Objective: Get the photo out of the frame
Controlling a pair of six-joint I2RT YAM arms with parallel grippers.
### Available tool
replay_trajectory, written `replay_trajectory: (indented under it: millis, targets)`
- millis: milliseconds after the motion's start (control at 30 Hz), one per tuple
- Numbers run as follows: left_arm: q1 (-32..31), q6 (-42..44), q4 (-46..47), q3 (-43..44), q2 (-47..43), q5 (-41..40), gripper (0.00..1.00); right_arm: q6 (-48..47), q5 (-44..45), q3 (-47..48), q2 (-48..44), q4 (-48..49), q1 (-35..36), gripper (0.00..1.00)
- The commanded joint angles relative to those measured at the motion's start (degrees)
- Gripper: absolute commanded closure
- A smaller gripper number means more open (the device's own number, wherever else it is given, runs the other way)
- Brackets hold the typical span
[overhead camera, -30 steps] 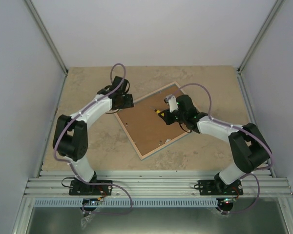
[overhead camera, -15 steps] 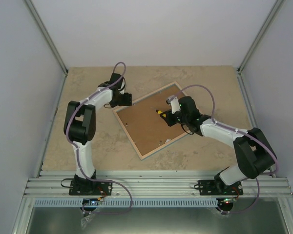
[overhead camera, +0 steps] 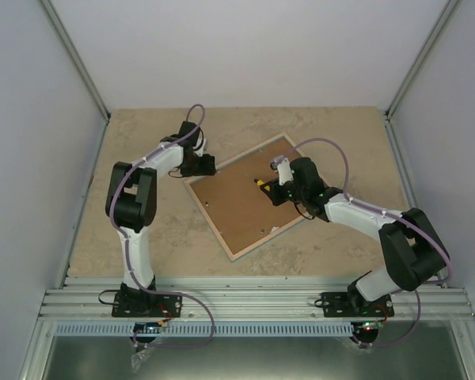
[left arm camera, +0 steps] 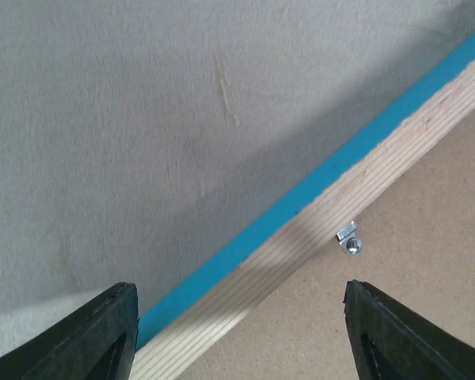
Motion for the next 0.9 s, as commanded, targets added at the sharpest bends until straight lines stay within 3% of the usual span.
replay_trajectory:
  millis: [0, 467, 867]
  targets:
    - [-0.5, -0.5, -3.2, -3.4, -2.3, 3.3, 0.28, 0.3, 0.3, -0.5, -0.9, 1.3, -0.1, 1.0]
    - [-6.9, -1.9, -6.7, -9.0, -6.5, -2.3, 0.32, 1.2, -1.1, -0.3, 0.1, 2.6, -0.1, 1.0]
    - [-9.3, -3.9, -5.4, -11.7, -7.7, -1.0, 0.59, 1.4, -2.2, 0.1, 1.7, 2.5, -0.1, 1.0]
